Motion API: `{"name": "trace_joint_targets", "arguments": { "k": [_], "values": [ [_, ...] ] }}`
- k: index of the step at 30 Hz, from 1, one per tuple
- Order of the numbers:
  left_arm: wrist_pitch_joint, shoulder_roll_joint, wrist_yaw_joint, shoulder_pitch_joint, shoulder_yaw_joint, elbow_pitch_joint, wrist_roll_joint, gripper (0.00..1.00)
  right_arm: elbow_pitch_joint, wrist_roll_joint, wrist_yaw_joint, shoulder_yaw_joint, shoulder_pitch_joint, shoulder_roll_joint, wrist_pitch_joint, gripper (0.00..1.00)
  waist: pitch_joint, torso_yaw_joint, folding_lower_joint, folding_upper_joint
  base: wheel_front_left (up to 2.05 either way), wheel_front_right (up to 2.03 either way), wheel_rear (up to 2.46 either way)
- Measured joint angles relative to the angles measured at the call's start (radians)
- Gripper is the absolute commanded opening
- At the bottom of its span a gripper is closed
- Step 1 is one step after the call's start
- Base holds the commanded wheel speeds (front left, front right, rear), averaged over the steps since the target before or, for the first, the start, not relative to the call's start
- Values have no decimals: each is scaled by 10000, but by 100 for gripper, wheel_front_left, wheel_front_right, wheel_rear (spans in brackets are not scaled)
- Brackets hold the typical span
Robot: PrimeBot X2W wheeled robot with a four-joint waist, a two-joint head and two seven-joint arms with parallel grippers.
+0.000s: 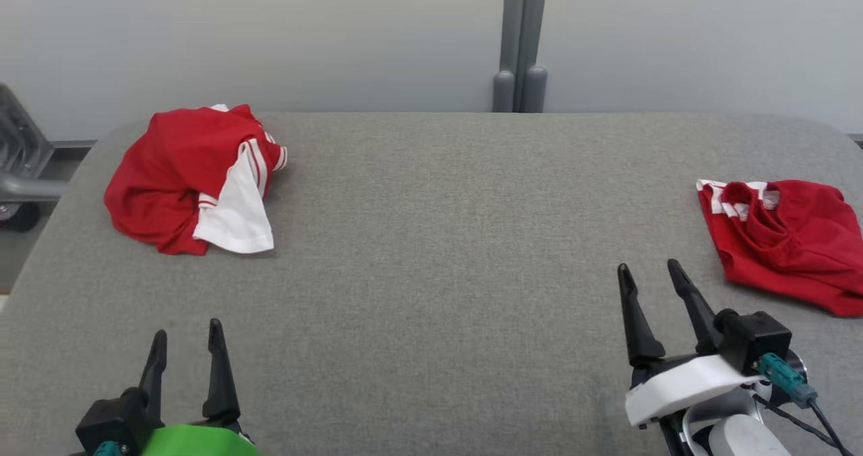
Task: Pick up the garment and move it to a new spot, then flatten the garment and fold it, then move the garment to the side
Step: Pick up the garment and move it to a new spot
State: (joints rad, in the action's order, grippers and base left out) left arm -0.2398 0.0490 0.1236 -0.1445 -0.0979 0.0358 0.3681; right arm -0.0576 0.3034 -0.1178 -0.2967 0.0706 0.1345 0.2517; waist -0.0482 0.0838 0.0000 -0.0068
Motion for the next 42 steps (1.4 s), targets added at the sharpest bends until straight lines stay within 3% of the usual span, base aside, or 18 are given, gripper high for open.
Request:
{"name": "trace_joint_targets", "arguments": {
  "k": [6,15,21,30,35,40,42],
  "values": [
    [-2,0,0,-175,339,-150,-46,100,15,-42,198,-309,-44,-77,-48,100,-29,632,0,0,0,0,0],
    [90,-6,0,-219,-428,-499,-84,100,240,-42,100,75,-65,-81,-75,100,-9,1814,0,0,0,0,0],
    [157,2,0,-177,-347,-669,-86,100,249,-100,90,77,-63,-111,-109,100,148,2321,0,0,0,0,0],
    [669,98,-10,964,-364,-1104,-167,100,633,-412,19,414,-62,19,-249,100,507,1862,0,0,0,0,0],
    [1317,619,-211,2382,-654,-1175,-466,100,989,-623,15,652,-260,255,-395,100,875,1513,0,0,0,0,0],
    [2499,1009,-468,4578,-508,-1177,-449,100,1434,-790,15,686,-673,362,-570,100,1361,1157,0,0,0,0,0],
    [3501,1156,-616,5789,-178,-892,192,100,1674,-892,15,711,-901,522,-665,100,1680,906,0,0,0,0,0]
  ]
}}
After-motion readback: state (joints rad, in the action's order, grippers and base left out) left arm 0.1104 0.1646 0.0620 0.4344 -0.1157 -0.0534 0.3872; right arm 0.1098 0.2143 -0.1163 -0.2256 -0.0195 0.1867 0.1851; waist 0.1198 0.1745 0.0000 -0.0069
